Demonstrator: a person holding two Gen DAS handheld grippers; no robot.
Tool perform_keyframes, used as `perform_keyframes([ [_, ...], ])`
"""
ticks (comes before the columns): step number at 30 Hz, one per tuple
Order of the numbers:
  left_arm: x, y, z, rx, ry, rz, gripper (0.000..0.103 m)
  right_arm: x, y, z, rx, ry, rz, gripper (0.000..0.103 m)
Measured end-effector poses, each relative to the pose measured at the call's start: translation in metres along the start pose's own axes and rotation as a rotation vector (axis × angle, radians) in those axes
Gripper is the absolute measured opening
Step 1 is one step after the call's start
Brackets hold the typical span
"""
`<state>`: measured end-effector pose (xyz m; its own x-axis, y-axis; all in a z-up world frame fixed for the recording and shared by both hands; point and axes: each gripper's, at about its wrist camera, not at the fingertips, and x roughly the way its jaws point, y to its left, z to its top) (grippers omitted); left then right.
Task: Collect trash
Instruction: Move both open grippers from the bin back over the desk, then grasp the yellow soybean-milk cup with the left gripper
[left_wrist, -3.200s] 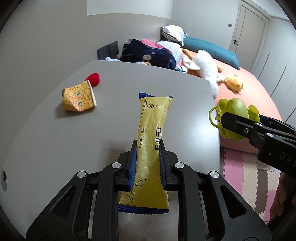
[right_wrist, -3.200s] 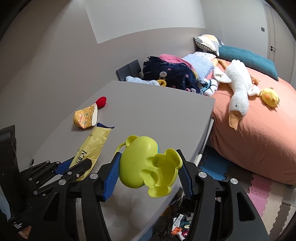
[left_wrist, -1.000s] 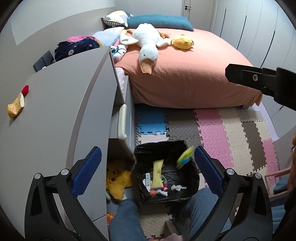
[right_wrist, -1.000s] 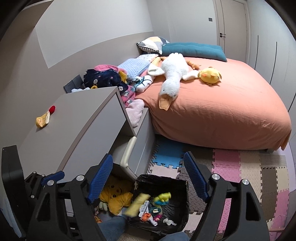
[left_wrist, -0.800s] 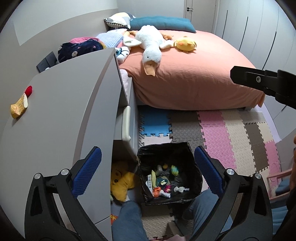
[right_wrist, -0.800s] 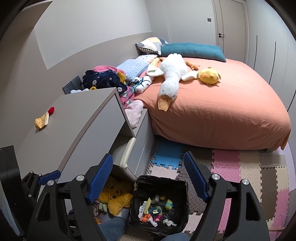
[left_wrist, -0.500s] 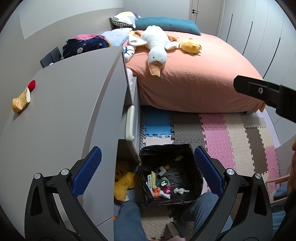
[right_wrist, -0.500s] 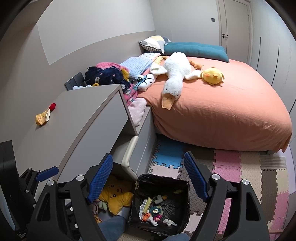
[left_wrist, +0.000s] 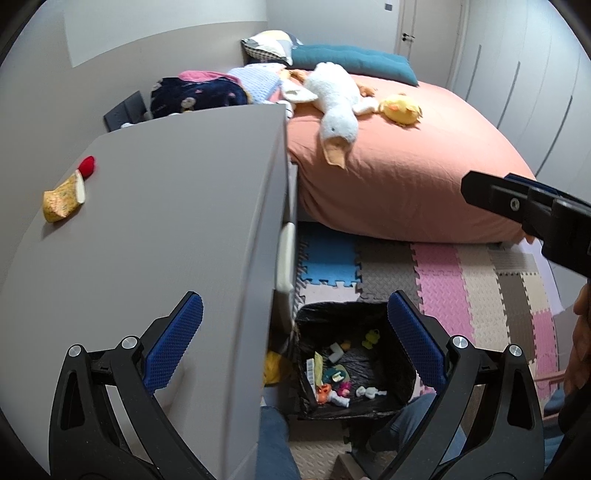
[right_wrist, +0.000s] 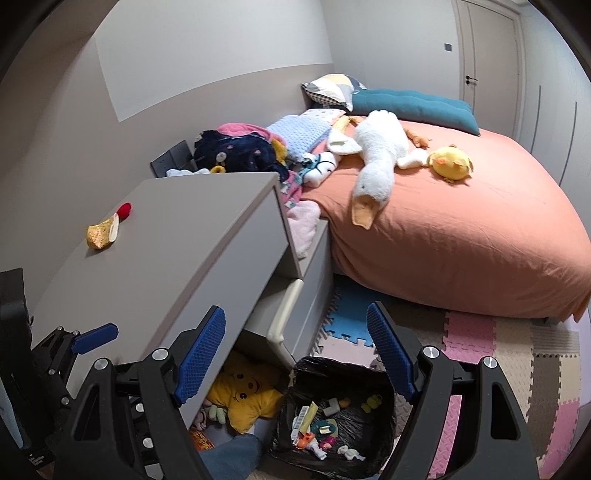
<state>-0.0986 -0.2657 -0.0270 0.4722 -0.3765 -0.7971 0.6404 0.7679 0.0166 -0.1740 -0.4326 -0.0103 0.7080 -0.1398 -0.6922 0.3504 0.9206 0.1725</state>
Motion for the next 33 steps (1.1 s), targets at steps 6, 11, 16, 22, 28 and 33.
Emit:
perform_keyframes([
  [6, 0.001, 0.035, 0.004, -0.046, -0.005, 0.035, 0.097, 0.014, 0.033, 0.013, -0.046, 0.001, 0.037, 0.08],
  [11, 0.004, 0.065, 0.006, -0.086, -0.006, 0.064, 0.097, 0.028, 0.06, 0.022, -0.074, 0.006, 0.069, 0.08],
  [16, 0.009, 0.095, 0.007, -0.119, -0.007, 0.095, 0.097, 0.047, 0.089, 0.028, -0.106, 0.017, 0.098, 0.08],
  [22, 0.015, 0.13, 0.008, -0.169, -0.006, 0.13, 0.097, 0.068, 0.119, 0.035, -0.134, 0.028, 0.124, 0.08],
  [28, 0.019, 0.164, 0.006, -0.233, -0.004, 0.16, 0.097, 0.087, 0.145, 0.042, -0.153, 0.041, 0.149, 0.08],
  [33, 0.023, 0.196, 0.007, -0.285, -0.003, 0.19, 0.097, 0.104, 0.169, 0.048, -0.174, 0.06, 0.179, 0.08],
])
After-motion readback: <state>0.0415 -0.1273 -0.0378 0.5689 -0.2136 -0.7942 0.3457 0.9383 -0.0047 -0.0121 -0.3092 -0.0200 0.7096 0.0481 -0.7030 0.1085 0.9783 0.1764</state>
